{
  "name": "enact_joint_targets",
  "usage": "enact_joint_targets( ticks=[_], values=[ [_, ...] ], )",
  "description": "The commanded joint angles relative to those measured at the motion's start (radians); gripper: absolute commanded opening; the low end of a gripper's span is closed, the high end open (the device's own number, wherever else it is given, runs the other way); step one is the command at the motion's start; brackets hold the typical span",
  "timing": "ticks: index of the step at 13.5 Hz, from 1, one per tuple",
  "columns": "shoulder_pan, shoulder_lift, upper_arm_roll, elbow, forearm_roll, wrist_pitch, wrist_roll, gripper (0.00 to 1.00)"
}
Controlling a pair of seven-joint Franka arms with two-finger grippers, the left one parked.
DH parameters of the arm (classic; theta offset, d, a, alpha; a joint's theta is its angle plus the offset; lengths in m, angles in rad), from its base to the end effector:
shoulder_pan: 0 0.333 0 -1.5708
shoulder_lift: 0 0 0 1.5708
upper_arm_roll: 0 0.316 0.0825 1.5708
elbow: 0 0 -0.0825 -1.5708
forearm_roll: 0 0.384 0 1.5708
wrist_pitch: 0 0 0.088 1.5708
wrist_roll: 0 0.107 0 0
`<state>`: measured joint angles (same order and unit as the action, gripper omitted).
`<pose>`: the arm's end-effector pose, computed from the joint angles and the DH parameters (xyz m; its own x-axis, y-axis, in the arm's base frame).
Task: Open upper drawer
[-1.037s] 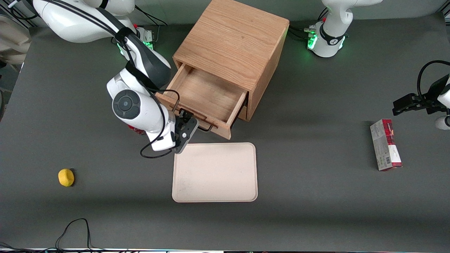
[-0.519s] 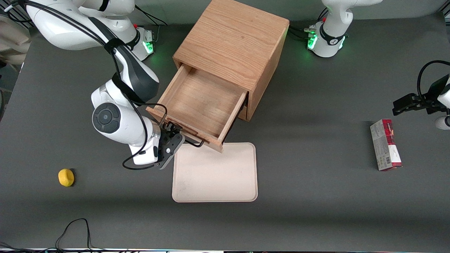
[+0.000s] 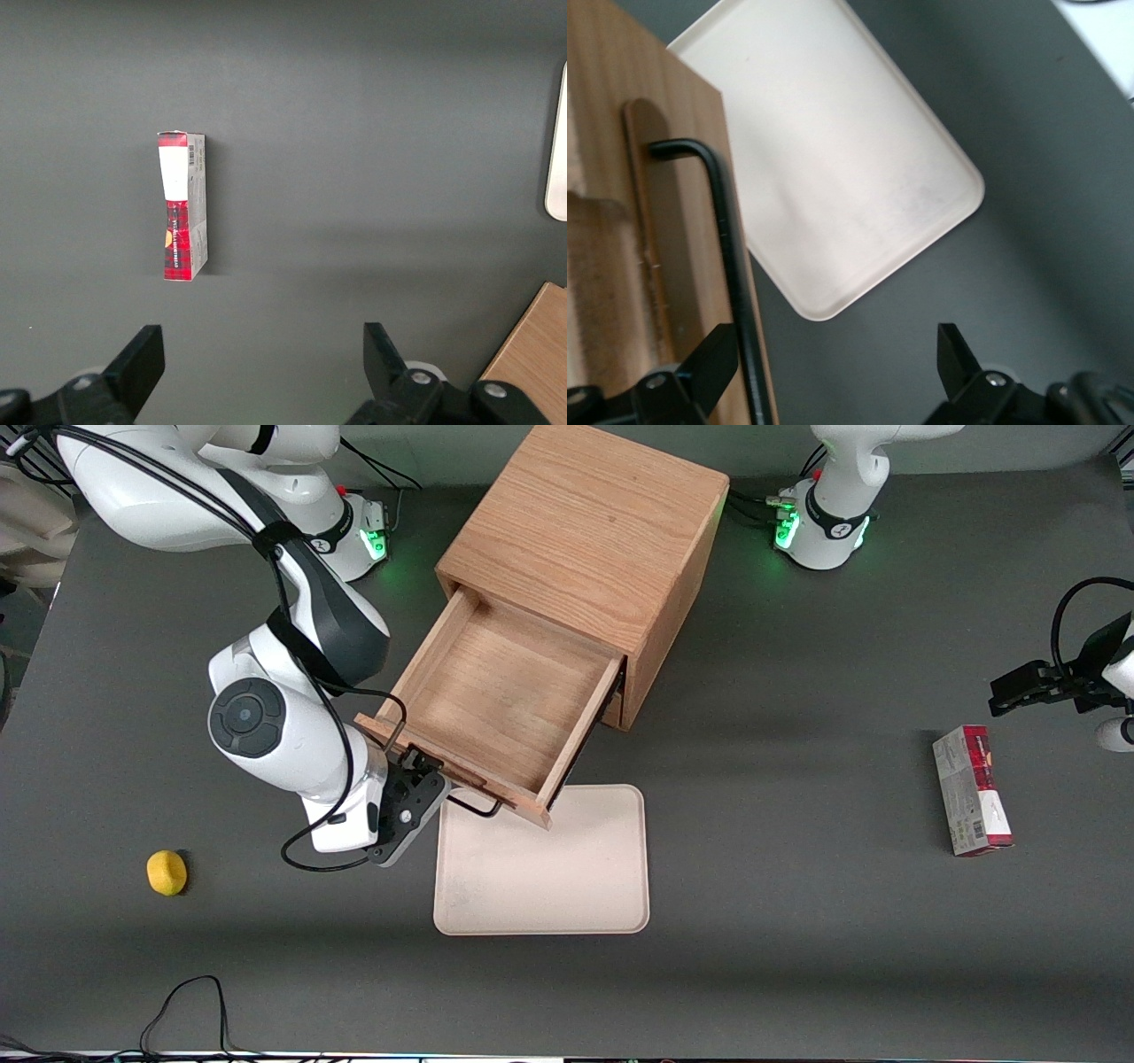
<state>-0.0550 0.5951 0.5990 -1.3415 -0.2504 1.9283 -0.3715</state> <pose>0.6632 0.2710 0.4326 0.6224 0.7744 0.1134 0.7818 -0.6221 -0.0420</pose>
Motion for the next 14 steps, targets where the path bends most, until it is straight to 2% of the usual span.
enact_joint_targets(
  ticks=[1, 3, 6, 7, 9, 11, 14],
  values=[
    [-0.012, -0.065, -0.039, 0.041, -0.006, -0.022, -0.007, 1.00],
    [-0.013, -0.165, -0.141, 0.032, 0.078, -0.191, 0.014, 1.00],
    [-0.009, -0.354, -0.325, -0.166, 0.260, -0.212, 0.147, 1.00],
    [-0.008, -0.423, -0.378, -0.248, 0.287, -0.200, 0.154, 1.00],
    [-0.005, -0.562, -0.435, -0.399, 0.292, -0.192, 0.242, 1.00],
    [-0.005, -0.702, -0.449, -0.531, 0.292, -0.196, 0.359, 1.00],
    [-0.005, -0.759, -0.476, -0.524, 0.277, -0.326, 0.353, 1.00]
  ],
)
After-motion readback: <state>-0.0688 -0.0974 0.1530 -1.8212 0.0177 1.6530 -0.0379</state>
